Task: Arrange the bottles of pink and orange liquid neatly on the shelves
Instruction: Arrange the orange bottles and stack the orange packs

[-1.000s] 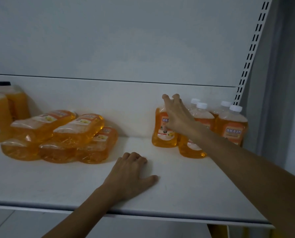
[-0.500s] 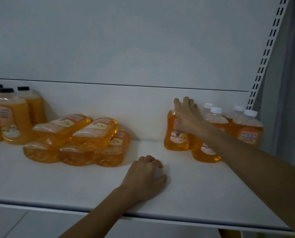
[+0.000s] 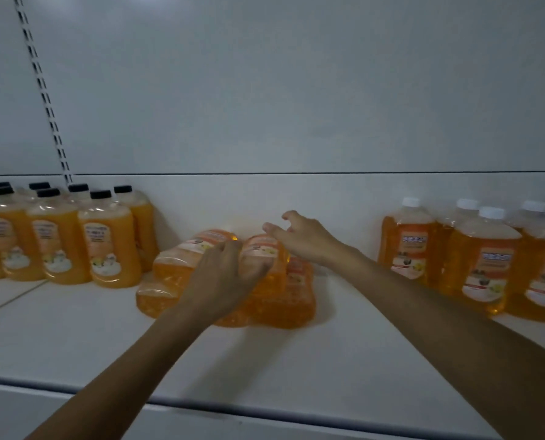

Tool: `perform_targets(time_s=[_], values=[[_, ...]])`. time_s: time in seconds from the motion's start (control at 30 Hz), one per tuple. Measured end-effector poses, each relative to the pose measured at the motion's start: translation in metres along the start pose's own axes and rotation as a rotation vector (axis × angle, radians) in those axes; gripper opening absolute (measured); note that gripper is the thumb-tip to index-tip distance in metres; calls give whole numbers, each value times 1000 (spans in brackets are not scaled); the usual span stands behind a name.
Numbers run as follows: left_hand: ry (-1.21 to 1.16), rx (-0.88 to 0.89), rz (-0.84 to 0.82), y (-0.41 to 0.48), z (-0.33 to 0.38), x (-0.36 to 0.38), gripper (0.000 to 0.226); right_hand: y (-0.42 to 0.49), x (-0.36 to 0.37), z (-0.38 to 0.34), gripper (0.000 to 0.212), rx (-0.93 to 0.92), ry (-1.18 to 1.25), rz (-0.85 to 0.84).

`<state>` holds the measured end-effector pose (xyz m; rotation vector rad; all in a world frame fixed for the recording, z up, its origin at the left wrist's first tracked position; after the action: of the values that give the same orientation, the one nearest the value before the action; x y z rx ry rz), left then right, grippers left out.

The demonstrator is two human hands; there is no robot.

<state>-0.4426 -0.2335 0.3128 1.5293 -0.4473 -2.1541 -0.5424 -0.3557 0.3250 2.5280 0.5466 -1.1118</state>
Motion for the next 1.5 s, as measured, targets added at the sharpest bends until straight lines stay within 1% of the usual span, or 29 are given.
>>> perform_targets(time_s=[0.1,0.17,0.2,0.3,0.37,0.43,0.47,0.57,0.63,0.67,0.7,0.77,0.8,0.83,0.9,0.97,1.07,1.2,1.27,1.33,1.4,1.47,1.5], values=[[-60,16,-108,2,0,11,67,11,24,8,76,112,26,-86],[-185,34,-162,3,1,18,70,15,29,10,69,130,49,-64],[-249,39,-159,4,2,18,71,15,28,10,66,135,69,-38],[-378,56,-147,1,9,11,59,8,24,11,62,128,175,13],[-435,69,-103,-3,11,6,58,2,20,12,63,124,259,64],[-498,70,-51,-10,14,4,51,-2,11,15,65,113,337,127],[-533,69,-32,-15,17,5,53,-4,5,17,67,112,390,147],[-614,61,46,-21,29,4,73,-14,-21,22,82,126,559,160],[-618,-14,70,-17,40,4,97,-25,-45,21,87,87,606,150],[-617,-60,43,-15,47,8,105,-31,-57,20,87,45,597,151],[-640,-86,-9,-14,57,15,107,-39,-70,18,86,-7,553,163],[-796,-19,-90,-13,82,34,92,-56,-92,13,87,-102,359,195],[-854,32,-115,-14,94,44,89,-63,-100,13,93,-131,251,197],[-882,72,-123,-15,103,53,92,-70,-107,16,99,-137,166,176],[-891,129,-136,-17,118,71,105,-81,-120,32,108,-104,84,98],[-898,185,-148,-19,136,86,110,-91,-130,50,107,-74,37,62],[-878,263,-161,-20,157,110,110,-104,-138,72,97,-72,-78,99],[-894,289,-159,-22,174,137,111,-112,-143,96,98,-99,-173,151],[-839,308,-163,-21,180,147,112,-114,-145,106,98,-121,-168,167],[-719,275,-175,-18,179,154,111,-114,-143,110,98,-156,-212,181],[-451,256,-181,-15,173,159,96,-110,-141,113,97,-184,-284,200],[-202,214,-257,-18,168,164,69,-103,-142,119,98,-175,-319,233],[-139,205,-300,-21,169,166,60,-100,-143,122,99,-167,-333,245]])
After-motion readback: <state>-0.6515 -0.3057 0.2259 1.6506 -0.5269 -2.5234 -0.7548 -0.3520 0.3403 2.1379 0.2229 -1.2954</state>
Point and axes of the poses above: each hand's wrist, its own y-axis towards the middle knuckle, its own x-axis out of the palm, z = x × y, the point moved 7 cm from there along y, towards the middle knuckle, and after that the axes turned 8 degrees about x, right-handed, at the moved point
